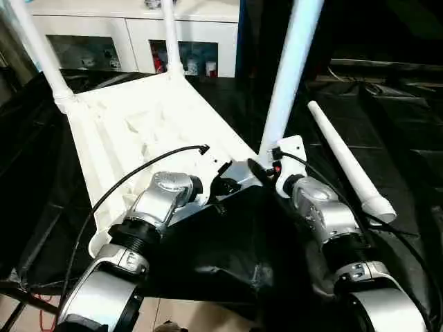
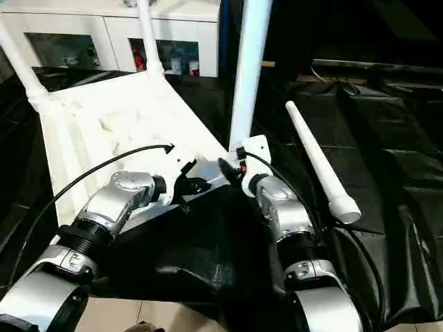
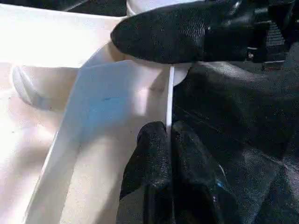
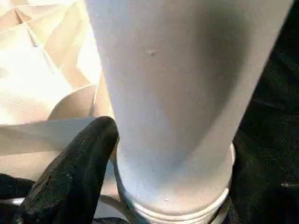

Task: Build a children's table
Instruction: Rotate leg to tighten

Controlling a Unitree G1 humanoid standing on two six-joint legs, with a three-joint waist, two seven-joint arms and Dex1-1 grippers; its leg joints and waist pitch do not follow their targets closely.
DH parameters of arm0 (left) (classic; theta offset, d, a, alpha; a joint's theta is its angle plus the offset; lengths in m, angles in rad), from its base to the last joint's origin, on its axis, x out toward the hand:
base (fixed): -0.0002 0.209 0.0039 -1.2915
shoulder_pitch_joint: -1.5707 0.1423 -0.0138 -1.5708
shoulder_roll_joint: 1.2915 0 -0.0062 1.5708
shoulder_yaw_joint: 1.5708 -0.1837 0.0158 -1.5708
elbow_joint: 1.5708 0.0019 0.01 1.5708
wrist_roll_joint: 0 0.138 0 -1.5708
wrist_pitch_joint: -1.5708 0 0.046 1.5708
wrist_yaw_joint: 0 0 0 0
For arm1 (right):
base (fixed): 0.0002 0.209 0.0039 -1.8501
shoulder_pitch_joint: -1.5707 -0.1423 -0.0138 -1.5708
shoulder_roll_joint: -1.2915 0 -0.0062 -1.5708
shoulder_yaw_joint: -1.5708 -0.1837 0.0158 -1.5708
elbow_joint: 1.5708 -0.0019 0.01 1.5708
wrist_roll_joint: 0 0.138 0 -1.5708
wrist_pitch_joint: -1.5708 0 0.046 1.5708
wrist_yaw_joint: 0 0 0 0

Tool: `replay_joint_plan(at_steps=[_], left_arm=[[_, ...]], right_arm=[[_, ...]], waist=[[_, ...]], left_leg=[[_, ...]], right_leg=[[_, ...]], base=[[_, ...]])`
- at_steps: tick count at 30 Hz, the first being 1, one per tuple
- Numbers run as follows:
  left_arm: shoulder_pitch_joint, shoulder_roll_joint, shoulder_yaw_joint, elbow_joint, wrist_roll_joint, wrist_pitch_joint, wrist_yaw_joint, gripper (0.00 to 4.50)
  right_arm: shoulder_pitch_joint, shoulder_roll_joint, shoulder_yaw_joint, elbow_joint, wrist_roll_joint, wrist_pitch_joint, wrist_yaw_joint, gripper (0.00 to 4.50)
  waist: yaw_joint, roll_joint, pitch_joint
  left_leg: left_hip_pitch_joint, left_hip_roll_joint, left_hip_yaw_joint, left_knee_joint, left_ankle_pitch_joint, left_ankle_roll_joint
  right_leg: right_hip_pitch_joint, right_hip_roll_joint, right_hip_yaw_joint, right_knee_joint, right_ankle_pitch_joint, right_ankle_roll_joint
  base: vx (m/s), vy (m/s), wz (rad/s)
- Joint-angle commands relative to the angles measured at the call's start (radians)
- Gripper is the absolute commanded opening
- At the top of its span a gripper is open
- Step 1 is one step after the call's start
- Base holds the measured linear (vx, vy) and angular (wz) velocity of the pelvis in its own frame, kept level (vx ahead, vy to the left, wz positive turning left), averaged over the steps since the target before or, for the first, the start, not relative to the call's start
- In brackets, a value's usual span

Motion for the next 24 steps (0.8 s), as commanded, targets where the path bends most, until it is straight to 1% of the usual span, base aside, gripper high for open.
replay_joint_plan(at_steps=[1,2,3,4,7,8,9,10,12,13,14,15,16,17,18,19,21,22,23,24], left_arm=[[-0.003,-0.012,0.004,-0.047,-0.036,-0.077,-0.034,0.0],[-0.001,-0.01,0.004,-0.048,-0.036,-0.078,-0.038,0.0],[0.002,-0.004,0.002,-0.051,-0.035,-0.082,-0.047,0.0],[0.013,0.013,-0.003,-0.06,-0.034,-0.097,-0.074,0.0],[0.035,0.046,-0.013,-0.087,-0.044,-0.111,-0.14,0.0],[0.04,0.052,-0.015,-0.092,-0.047,-0.12,-0.155,0.0],[0.05,0.067,-0.021,-0.107,-0.054,-0.128,-0.191,0.0],[0.06,0.081,-0.027,-0.122,-0.06,-0.142,-0.224,0.0],[0.081,0.109,-0.036,-0.153,-0.074,-0.156,-0.284,0.0],[0.093,0.125,-0.042,-0.173,-0.084,-0.158,-0.323,0.0],[0.105,0.144,-0.048,-0.193,-0.093,-0.15,-0.361,0.0],[0.105,0.144,-0.048,-0.193,-0.093,-0.15,-0.361,0.0],[0.119,0.168,-0.056,-0.21,-0.094,-0.152,-0.391,0.0],[0.125,0.179,-0.057,-0.216,-0.095,-0.151,-0.406,0.0],[0.129,0.186,-0.057,-0.219,-0.096,-0.15,-0.415,0.0],[0.135,0.195,-0.057,-0.225,-0.101,-0.145,-0.435,0.0],[0.14,0.204,-0.059,-0.233,-0.103,-0.142,-0.452,0.0],[0.147,0.212,-0.063,-0.245,-0.108,-0.139,-0.47,0.0],[0.147,0.212,-0.063,-0.245,-0.108,-0.139,-0.47,0.0],[0.153,0.217,-0.064,-0.258,-0.111,-0.13,-0.482,0.0]], right_arm=[[0.021,0.012,0.105,-0.035,0.001,-0.009,0.148,3.8],[0.023,0.007,0.108,-0.039,-0.001,-0.011,0.158,3.8],[0.028,-0.004,0.113,-0.047,-0.002,-0.014,0.177,3.8],[0.043,-0.037,0.125,-0.072,-0.003,-0.021,0.235,3.8],[0.069,-0.103,0.142,-0.116,-0.004,-0.04,0.34,3.8],[0.073,-0.114,0.144,-0.122,-0.004,-0.043,0.358,3.8],[0.082,-0.137,0.148,-0.138,0.001,-0.047,0.396,3.8],[0.089,-0.158,0.148,-0.155,0.01,-0.043,0.428,3.8],[0.105,-0.199,0.145,-0.194,0.039,-0.027,0.499,3.8],[0.112,-0.22,0.145,-0.213,0.053,-0.021,0.536,3.8],[0.121,-0.244,0.148,-0.233,0.068,-0.017,0.58,3.8],[0.121,-0.244,0.148,-0.233,0.068,-0.017,0.58,3.8],[0.135,-0.273,0.155,-0.262,0.08,-0.017,0.633,3.8],[0.143,-0.289,0.162,-0.276,0.082,-0.02,0.659,3.8],[0.147,-0.298,0.166,-0.283,0.083,-0.022,0.675,3.8],[0.15,-0.306,0.169,-0.289,0.083,-0.019,0.694,3.8],[0.151,-0.307,0.17,-0.292,0.085,-0.014,0.706,3.8],[0.153,-0.306,0.173,-0.295,0.088,-0.013,0.712,3.8],[0.153,-0.306,0.173,-0.295,0.088,-0.013,0.712,3.8],[0.156,-0.307,0.179,-0.303,0.089,-0.004,0.721,3.67]], waist=[[0.005,-0.015,-0.073],[0.005,-0.015,-0.073],[0.006,-0.016,-0.073],[0.008,-0.017,-0.072],[0.011,-0.018,-0.07],[0.012,-0.016,-0.068],[0.013,-0.01,-0.068],[0.013,-0.013,-0.07],[0.015,-0.013,-0.07],[0.019,-0.01,-0.072],[0.023,-0.01,-0.072],[0.025,-0.01,-0.074],[0.027,-0.007,-0.074],[0.029,-0.007,-0.073],[0.03,-0.007,-0.073],[0.034,-0.006,-0.073],[0.036,-0.008,-0.071],[0.037,-0.008,-0.071],[0.036,-0.009,-0.071],[0.036,-0.009,-0.071]], left_leg=[[-0.003,0.05,-0.017,-0.063,-0.119,0.076],[-0.003,0.05,-0.017,-0.063,-0.119,0.076],[-0.004,0.048,-0.016,-0.061,-0.114,0.083],[-0.004,0.049,-0.016,-0.062,-0.115,0.089],[-0.004,0.05,-0.016,-0.062,-0.131,0.09],[-0.002,0.053,-0.016,-0.064,-0.138,0.088],[-0.001,0.052,-0.017,-0.063,-0.142,0.086],[-0.001,0.054,-0.017,-0.064,-0.143,0.083],[0.001,0.056,-0.017,-0.064,-0.145,0.085],[0.0,0.056,-0.016,-0.062,-0.134,0.09],[0.002,0.058,-0.016,-0.063,-0.134,0.096],[0.001,0.059,-0.016,-0.062,-0.127,0.098],[0.003,0.06,-0.015,-0.061,-0.122,0.101],[0.002,0.061,-0.015,-0.061,-0.122,0.101],[0.002,0.061,-0.015,-0.062,-0.124,0.101],[0.005,0.062,-0.013,-0.061,-0.13,0.1],[0.002,0.059,-0.014,-0.062,-0.139,0.091],[0.002,0.059,-0.016,-0.064,-0.145,0.082],[0.001,0.059,-0.016,-0.063,-0.143,0.082],[0.002,0.059,-0.016,-0.063,-0.144,0.08]], right_leg=[[0.065,-0.095,0.056,-0.08,-0.241,-0.184],[0.065,-0.095,0.056,-0.08,-0.241,-0.184],[0.066,-0.094,0.056,-0.08,-0.233,-0.183],[0.066,-0.095,0.055,-0.081,-0.241,-0.178],[0.063,-0.095,0.055,-0.086,-0.291,-0.164],[0.061,-0.095,0.056,-0.087,-0.306,-0.162],[0.059,-0.095,0.056,-0.088,-0.311,-0.163],[0.061,-0.094,0.056,-0.086,-0.301,-0.165],[0.06,-0.094,0.058,-0.083,-0.277,-0.175],[0.061,-0.094,0.059,-0.079,-0.25,-0.181],[0.061,-0.094,0.058,-0.079,-0.241,-0.186],[0.062,-0.094,0.058,-0.076,-0.23,-0.189],[0.057,-0.09,0.057,-0.074,-0.211,-0.199],[0.057,-0.091,0.057,-0.072,-0.2,-0.204],[0.058,-0.091,0.056,-0.073,-0.203,-0.204],[0.055,-0.091,0.057,-0.074,-0.212,-0.203],[0.057,-0.092,0.056,-0.076,-0.237,-0.201],[0.058,-0.095,0.056,-0.077,-0.262,-0.193],[0.058,-0.094,0.057,-0.079,-0.266,-0.19],[0.057,-0.093,0.057,-0.079,-0.269,-0.188]], base=[[0.0,0.0,0.0],[0.0,0.0,0.0],[0.0,0.0,0.0],[0.0,0.0,0.0],[0.0,0.0,0.0],[0.0,0.0,0.0],[0.0,0.0,0.0],[0.0,0.0,0.0],[0.0,0.0,0.0],[0.0,0.0,0.0],[0.0,0.0,0.0],[0.0,0.0,0.0],[0.0,0.0,0.0],[0.0,0.0,0.0],[0.0,0.0,0.0],[0.0,0.0,0.0],[0.0,0.0,0.0],[0.0,0.0,0.0],[0.0,0.0,0.0],[0.0,0.0,0.0]])
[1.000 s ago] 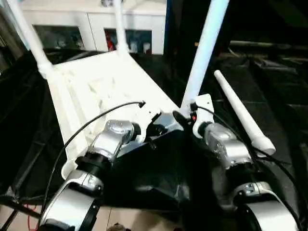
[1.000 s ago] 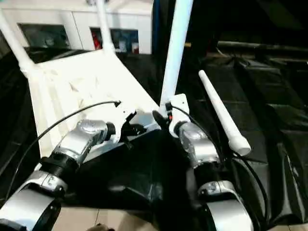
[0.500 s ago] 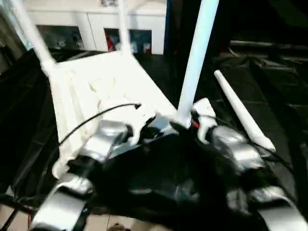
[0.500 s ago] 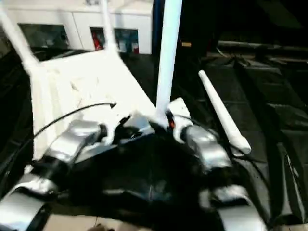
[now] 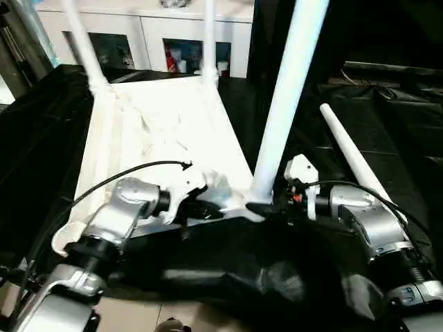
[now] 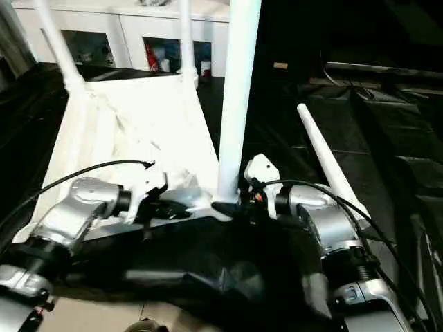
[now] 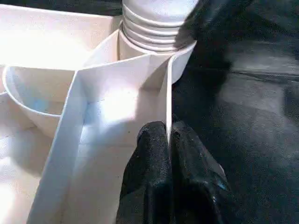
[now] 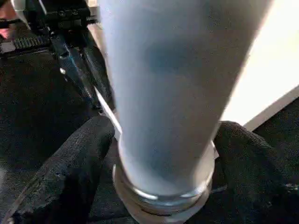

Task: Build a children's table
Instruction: Rotate leg to tighten

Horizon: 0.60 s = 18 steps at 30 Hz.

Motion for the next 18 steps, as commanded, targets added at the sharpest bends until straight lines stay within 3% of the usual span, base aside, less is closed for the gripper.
replay_joint_plan(at_steps=[1,9,15,18], left_arm=[[-0.004,-0.014,-0.004,-0.059,-0.06,-0.011,-0.052,0.0],[0.001,-0.004,-0.007,-0.069,-0.055,-0.011,-0.058,0.0],[-0.004,-0.013,-0.002,-0.059,-0.041,-0.011,-0.027,0.0],[-0.033,-0.07,0.033,-0.031,-0.043,0.025,0.075,0.0]], right_arm=[[0.004,-0.008,0.021,-0.033,0.002,0.013,0.02,3.56],[0.006,-0.005,0.034,-0.047,0.005,0.023,0.034,2.87],[0.014,0.01,0.033,-0.047,0.01,0.034,0.016,2.72],[0.012,0.074,0.002,0.007,-0.013,0.012,-0.132,2.72]], waist=[[-0.003,-0.008,-0.071],[0.001,-0.01,-0.073],[0.001,-0.01,-0.073],[-0.002,-0.012,-0.072]], left_leg=[[0.004,0.058,-0.016,-0.065,-0.143,0.078],[0.004,0.058,-0.016,-0.064,-0.128,0.077],[0.002,0.056,-0.016,-0.063,-0.125,0.076],[0.002,0.056,-0.016,-0.064,-0.127,0.068]], right_leg=[[0.058,-0.092,0.057,-0.08,-0.27,-0.187],[0.058,-0.091,0.057,-0.077,-0.254,-0.182],[0.059,-0.092,0.056,-0.077,-0.253,-0.182],[0.058,-0.093,0.057,-0.078,-0.263,-0.179]], base=[[0.0,0.0,0.0],[0.0,0.0,0.0],[0.0,0.0,0.0],[0.0,0.0,0.0]])
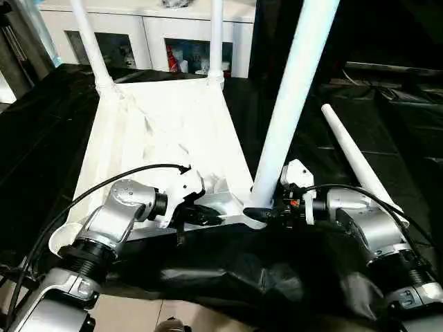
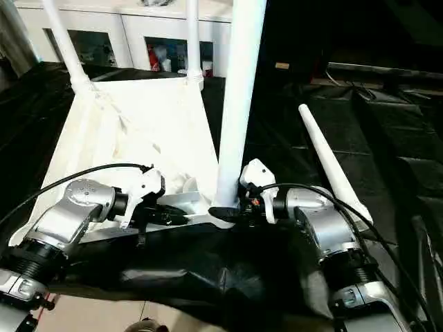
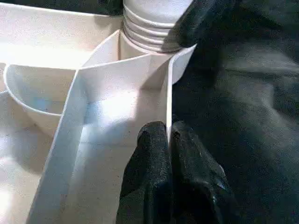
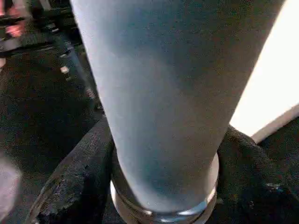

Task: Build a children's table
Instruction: Rotate leg to tighten

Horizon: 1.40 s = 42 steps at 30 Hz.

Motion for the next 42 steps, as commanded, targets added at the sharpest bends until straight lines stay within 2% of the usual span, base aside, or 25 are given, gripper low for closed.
replay_joint_plan(at_steps=[1,3,5,9,10,14,17,18,23,25,27,28,30,31,32,34,35,36,37,38,40,41,42], left_arm=[[-0.06,-0.097,0.06,-0.003,-0.051,0.041,0.114,0.0],[-0.081,-0.129,0.079,0.019,-0.047,0.063,0.178,0.0],[-0.107,-0.161,0.088,0.051,-0.029,0.082,0.255,0.0],[-0.173,-0.232,0.121,0.141,-0.001,0.112,0.436,0.0],[-0.188,-0.249,0.129,0.159,0.004,0.117,0.477,0.0],[-0.224,-0.307,0.147,0.181,0.005,0.138,0.56,0.0],[-0.219,-0.31,0.128,0.17,0.008,0.127,0.536,0.0],[-0.213,-0.306,0.124,0.165,0.008,0.124,0.526,0.0],[-0.197,-0.287,0.118,0.17,0.016,0.122,0.527,0.0],[-0.198,-0.284,0.124,0.177,0.018,0.137,0.539,0.0],[-0.208,-0.286,0.134,0.191,0.021,0.14,0.565,0.0],[-0.216,-0.29,0.142,0.202,0.021,0.143,0.586,0.0],[-0.234,-0.297,0.159,0.229,0.02,0.143,0.622,0.0],[-0.245,-0.299,0.165,0.243,0.02,0.137,0.637,0.0],[-0.252,-0.302,0.168,0.252,0.019,0.131,0.644,0.0],[-0.26,-0.31,0.176,0.259,0.011,0.126,0.654,0.0],[-0.264,-0.316,0.178,0.263,0.011,0.12,0.668,0.0],[-0.272,-0.323,0.17,0.273,0.021,0.098,0.689,0.0],[-0.274,-0.331,0.172,0.275,0.018,0.063,0.694,0.0],[-0.275,-0.336,0.174,0.277,0.016,0.039,0.698,0.0],[-0.277,-0.345,0.182,0.274,0.001,0.014,0.688,0.0],[-0.281,-0.349,0.195,0.268,-0.015,0.009,0.679,0.0],[-0.282,-0.35,0.199,0.266,-0.019,0.007,0.679,0.28]], right_arm=[[-0.012,0.079,-0.025,0.066,-0.013,0.009,-0.158,2.72],[-0.028,0.114,-0.044,0.113,-0.019,0.025,-0.237,2.71],[-0.047,0.158,-0.062,0.157,-0.024,0.013,-0.321,2.71],[-0.106,0.251,-0.111,0.249,-0.028,0.039,-0.533,2.7],[-0.12,0.273,-0.122,0.271,-0.034,0.038,-0.581,2.7],[-0.161,0.335,-0.114,0.326,-0.066,-0.007,-0.637,2.7],[-0.17,0.342,-0.115,0.332,-0.066,-0.029,-0.622,2.7],[-0.171,0.34,-0.122,0.328,-0.055,-0.023,-0.611,3.26],[-0.169,0.304,-0.127,0.321,-0.068,-0.044,-0.61,3.75],[-0.149,0.273,-0.129,0.275,-0.073,-0.055,-0.599,3.75],[-0.129,0.253,-0.143,0.227,-0.057,-0.049,-0.581,3.75],[-0.115,0.24,-0.157,0.195,-0.044,-0.044,-0.576,3.75],[-0.085,0.213,-0.188,0.136,-0.021,-0.031,-0.575,3.75],[-0.068,0.199,-0.206,0.104,-0.01,-0.022,-0.578,3.75],[-0.054,0.189,-0.219,0.081,-0.004,-0.015,-0.583,3.75],[-0.033,0.177,-0.232,0.052,-0.004,-0.009,-0.593,3.75],[-0.022,0.178,-0.236,0.036,-0.003,-0.003,-0.598,3.75],[-0.002,0.187,-0.239,0.008,-0.001,0.011,-0.614,3.75],[0.007,0.194,-0.236,-0.003,-0.003,0.016,-0.624,3.75],[0.013,0.199,-0.234,-0.01,-0.004,0.02,-0.63,3.75],[0.022,0.208,-0.228,-0.022,-0.006,0.028,-0.643,3.75],[0.029,0.215,-0.22,-0.035,-0.006,0.038,-0.649,3.75],[0.03,0.217,-0.218,-0.037,-0.006,0.04,-0.649,3.82]], waist=[[-0.006,-0.012,-0.071],[-0.017,-0.014,-0.07],[-0.025,-0.015,-0.07],[-0.033,-0.015,-0.075],[-0.035,-0.014,-0.077],[-0.035,-0.014,-0.08],[-0.033,-0.014,-0.08],[-0.034,-0.014,-0.08],[-0.038,-0.019,-0.076],[-0.04,-0.025,-0.076],[-0.036,-0.023,-0.077],[-0.036,-0.027,-0.077],[-0.035,-0.026,-0.08],[-0.033,-0.013,-0.079],[-0.038,-0.022,-0.082],[-0.035,-0.026,-0.086],[-0.033,-0.006,-0.087],[-0.037,-0.007,-0.087],[-0.037,-0.013,-0.086],[-0.037,-0.013,-0.086],[-0.037,-0.007,-0.085],[-0.038,-0.007,-0.084],[-0.037,-0.008,-0.084]], left_leg=[[0.003,0.054,-0.016,-0.065,-0.137,0.06],[0.004,0.05,-0.019,-0.066,-0.145,0.041],[0.001,0.048,-0.018,-0.066,-0.144,0.042],[-0.001,0.045,-0.017,-0.062,-0.107,0.051],[0.001,0.044,-0.017,-0.061,-0.095,0.049],[-0.002,0.046,-0.016,-0.058,-0.066,0.078],[-0.003,0.047,-0.015,-0.057,-0.068,0.098],[-0.003,0.047,-0.014,-0.057,-0.071,0.101],[-0.003,0.047,-0.015,-0.059,-0.1,0.094],[-0.003,0.047,-0.014,-0.059,-0.097,0.094],[-0.004,0.047,-0.014,-0.058,-0.083,0.103],[-0.006,0.047,-0.015,-0.058,-0.072,0.11],[-0.008,0.047,-0.015,-0.055,-0.059,0.118],[-0.009,0.045,-0.016,-0.054,-0.047,0.125],[-0.011,0.044,-0.016,-0.052,-0.042,0.133],[-0.013,0.041,-0.016,-0.047,-0.005,0.151],[-0.015,0.041,-0.019,-0.045,0.012,0.16],[-0.014,0.041,-0.017,-0.044,0.003,0.169],[-0.015,0.04,-0.016,-0.044,-0.007,0.173],[-0.015,0.04,-0.016,-0.044,-0.007,0.173],[-0.012,0.041,-0.017,-0.047,-0.038,0.162],[-0.011,0.042,-0.016,-0.048,-0.053,0.154],[-0.01,0.042,-0.016,-0.048,-0.056,0.149]], right_leg=[[0.057,-0.093,0.055,-0.083,-0.29,-0.174],[0.058,-0.093,0.053,-0.086,-0.325,-0.17],[0.06,-0.092,0.054,-0.087,-0.328,-0.162],[0.062,-0.091,0.055,-0.083,-0.283,-0.168],[0.061,-0.09,0.055,-0.08,-0.254,-0.18],[0.064,-0.09,0.054,-0.07,-0.16,-0.206],[0.066,-0.092,0.054,-0.068,-0.129,-0.218],[0.066,-0.092,0.054,-0.069,-0.131,-0.219],[0.067,-0.094,0.054,-0.075,-0.199,-0.204],[0.067,-0.093,0.054,-0.076,-0.204,-0.201],[0.068,-0.093,0.055,-0.073,-0.182,-0.198],[0.07,-0.092,0.055,-0.07,-0.163,-0.196],[0.071,-0.092,0.052,-0.069,-0.153,-0.195],[0.07,-0.091,0.053,-0.068,-0.133,-0.194],[0.071,-0.089,0.052,-0.067,-0.112,-0.194],[0.072,-0.087,0.053,-0.059,-0.048,-0.21],[0.07,-0.088,0.052,-0.054,-0.014,-0.224],[0.069,-0.085,0.051,-0.057,-0.005,-0.231],[0.07,-0.084,0.05,-0.061,-0.012,-0.234],[0.07,-0.084,0.05,-0.061,-0.012,-0.234],[0.069,-0.085,0.048,-0.068,-0.061,-0.231],[0.067,-0.085,0.048,-0.072,-0.089,-0.23],[0.068,-0.085,0.048,-0.072,-0.095,-0.23]], base=[[0.0,0.0,0.0],[0.0,0.0,0.0],[0.0,0.0,0.0],[0.0,0.0,0.0],[0.0,0.0,0.0],[0.0,0.0,0.0],[0.0,0.0,0.0],[0.0,0.0,0.0],[0.0,0.0,0.0],[0.0,0.0,0.0],[0.0,0.0,0.0],[0.0,0.0,0.0],[0.0,0.0,0.0],[0.0,0.0,0.0],[0.0,0.0,0.0],[0.0,0.0,0.0],[0.0,0.0,0.0],[0.0,0.0,0.0],[0.0,0.0,0.0],[0.0,0.0,0.0],[0.0,0.0,0.0],[0.0,0.0,0.0],[0.0,0.0,0.0]])
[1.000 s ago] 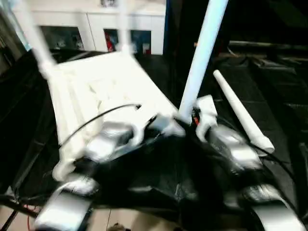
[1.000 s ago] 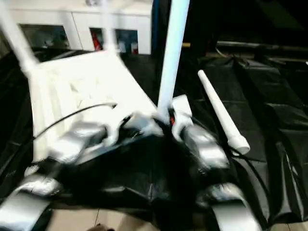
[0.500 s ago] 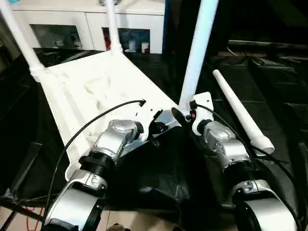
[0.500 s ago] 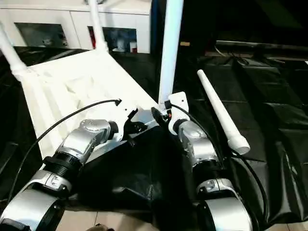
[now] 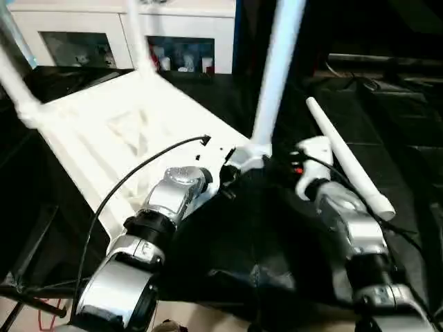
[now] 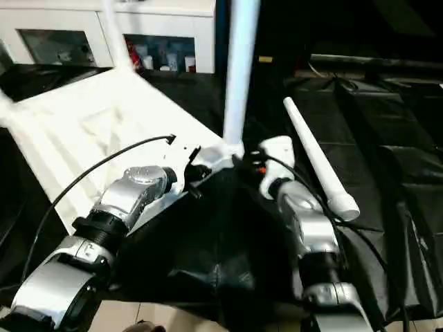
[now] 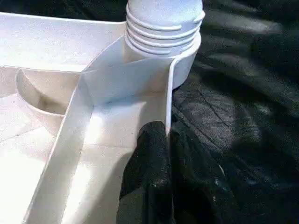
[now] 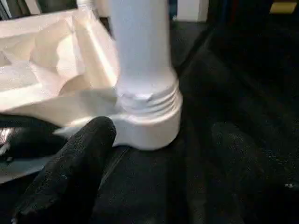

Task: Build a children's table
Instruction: Rotate leg to tighten

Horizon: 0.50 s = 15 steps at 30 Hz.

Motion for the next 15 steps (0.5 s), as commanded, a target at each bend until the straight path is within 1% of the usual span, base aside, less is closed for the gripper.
replay_joint_plan(at_steps=[1,2,3,4,5,6,7,8,9,10,11,12,13,14,15], left_arm=[[-0.046,-0.024,0.063,-0.057,-0.066,-0.087,0.001,0.57],[-0.046,-0.024,0.063,-0.057,-0.066,-0.087,0.001,0.57],[-0.049,-0.01,0.052,-0.069,-0.052,-0.077,-0.004,0.6],[-0.052,0.0,0.051,-0.07,-0.037,-0.087,0.023,0.81],[-0.052,0.005,0.057,-0.069,-0.033,-0.088,0.043,0.81],[-0.05,0.013,0.059,-0.071,-0.028,-0.086,0.057,0.81],[-0.047,0.021,0.056,-0.073,-0.025,-0.083,0.059,0.93],[-0.037,0.034,0.058,-0.09,-0.016,-0.084,0.074,0.93],[-0.02,0.053,0.064,-0.122,-0.006,-0.084,0.09,0.93],[0.006,0.079,0.079,-0.171,0.006,-0.084,0.108,0.93],[0.006,0.079,0.079,-0.171,0.006,-0.084,0.108,0.93],[0.047,0.125,0.101,-0.257,0.03,-0.051,0.135,0.93],[0.064,0.145,0.112,-0.294,0.038,-0.035,0.149,0.93],[0.068,0.15,0.115,-0.303,0.04,-0.031,0.152,0.93],[0.09,0.175,0.135,-0.349,0.049,-0.009,0.175,0.93]], right_arm=[[0.004,0.007,0.014,-0.039,0.005,0.02,-0.009,3.84],[0.004,0.007,0.014,-0.039,0.005,0.02,-0.009,3.84],[0.003,0.013,0.03,-0.035,-0.013,0.035,-0.024,3.84],[0.0,0.021,0.041,-0.028,-0.026,0.051,-0.039,3.84],[-0.003,0.027,0.047,-0.025,-0.03,0.064,-0.044,3.84],[-0.006,0.033,0.054,-0.023,-0.035,0.074,-0.047,3.84],[-0.005,0.038,0.06,-0.028,-0.039,0.083,-0.05,3.84],[-0.009,0.041,0.07,-0.022,-0.048,0.086,-0.051,3.84],[-0.013,0.045,0.082,-0.016,-0.057,0.09,-0.052,3.84],[-0.018,0.052,0.099,-0.009,-0.065,0.098,-0.053,3.84],[-0.018,0.052,0.099,-0.009,-0.065,0.098,-0.053,3.84],[-0.028,0.06,0.113,0.003,-0.074,0.098,-0.058,3.84],[-0.032,0.063,0.117,0.008,-0.078,0.097,-0.062,3.84],[-0.033,0.064,0.118,0.009,-0.079,0.097,-0.063,3.84],[-0.04,0.069,0.12,0.015,-0.081,0.096,-0.069,3.84]], waist=[[0.01,-0.012,-0.085],[0.011,-0.011,-0.084],[0.014,-0.01,-0.086],[0.016,-0.013,-0.084],[0.017,-0.01,-0.083],[0.016,-0.011,-0.082],[0.019,-0.014,-0.079],[0.019,-0.014,-0.078],[0.021,-0.007,-0.078],[0.019,-0.009,-0.079],[0.017,-0.009,-0.08],[0.015,-0.003,-0.08],[0.008,-0.003,-0.081],[0.006,-0.001,-0.081],[0.005,0.0,-0.08]], left_leg=[[0.001,0.043,-0.016,-0.052,-0.06,0.134],[0.002,0.044,-0.017,-0.053,-0.062,0.132],[0.003,0.044,-0.016,-0.051,-0.064,0.127],[0.003,0.051,-0.019,-0.054,-0.058,0.122],[0.005,0.05,-0.018,-0.054,-0.064,0.118],[0.004,0.049,-0.018,-0.054,-0.07,0.117],[0.005,0.049,-0.018,-0.057,-0.085,0.105],[0.005,0.048,-0.017,-0.057,-0.088,0.103],[0.007,0.05,-0.019,-0.058,-0.094,0.095],[0.005,0.052,-0.021,-0.059,-0.092,0.086],[0.002,0.052,-0.022,-0.06,-0.086,0.082],[0.007,0.049,-0.018,-0.057,-0.09,0.078],[0.003,0.053,-0.021,-0.06,-0.087,0.073],[0.009,0.055,-0.021,-0.06,-0.1,0.066],[0.008,0.052,-0.02,-0.06,-0.101,0.064]], right_leg=[[0.081,-0.087,0.049,-0.072,-0.103,-0.229],[0.079,-0.086,0.049,-0.072,-0.108,-0.228],[0.079,-0.088,0.049,-0.072,-0.106,-0.232],[0.077,-0.089,0.05,-0.067,-0.096,-0.239],[0.075,-0.088,0.049,-0.067,-0.099,-0.234],[0.075,-0.088,0.05,-0.068,-0.103,-0.231],[0.077,-0.092,0.05,-0.071,-0.142,-0.217],[0.077,-0.091,0.051,-0.073,-0.153,-0.211],[0.075,-0.092,0.051,-0.073,-0.164,-0.207],[0.078,-0.092,0.052,-0.07,-0.16,-0.2],[0.079,-0.091,0.052,-0.067,-0.15,-0.201],[0.074,-0.088,0.052,-0.07,-0.149,-0.197],[0.076,-0.089,0.052,-0.066,-0.132,-0.202],[0.071,-0.088,0.052,-0.065,-0.136,-0.204],[0.072,-0.087,0.052,-0.067,-0.139,-0.203]], base=[[0.0,0.0,0.0],[0.0,0.0,0.0],[0.0,0.0,0.0],[0.0,0.0,0.0],[0.0,0.0,0.0],[0.0,0.0,0.0],[0.0,0.0,0.0],[0.0,0.0,0.0],[0.0,0.0,0.0],[0.0,0.0,0.0],[0.0,0.0,0.0],[0.0,0.0,0.0],[0.0,0.0,0.0],[0.0,0.0,0.0],[0.0,0.0,0.0]])
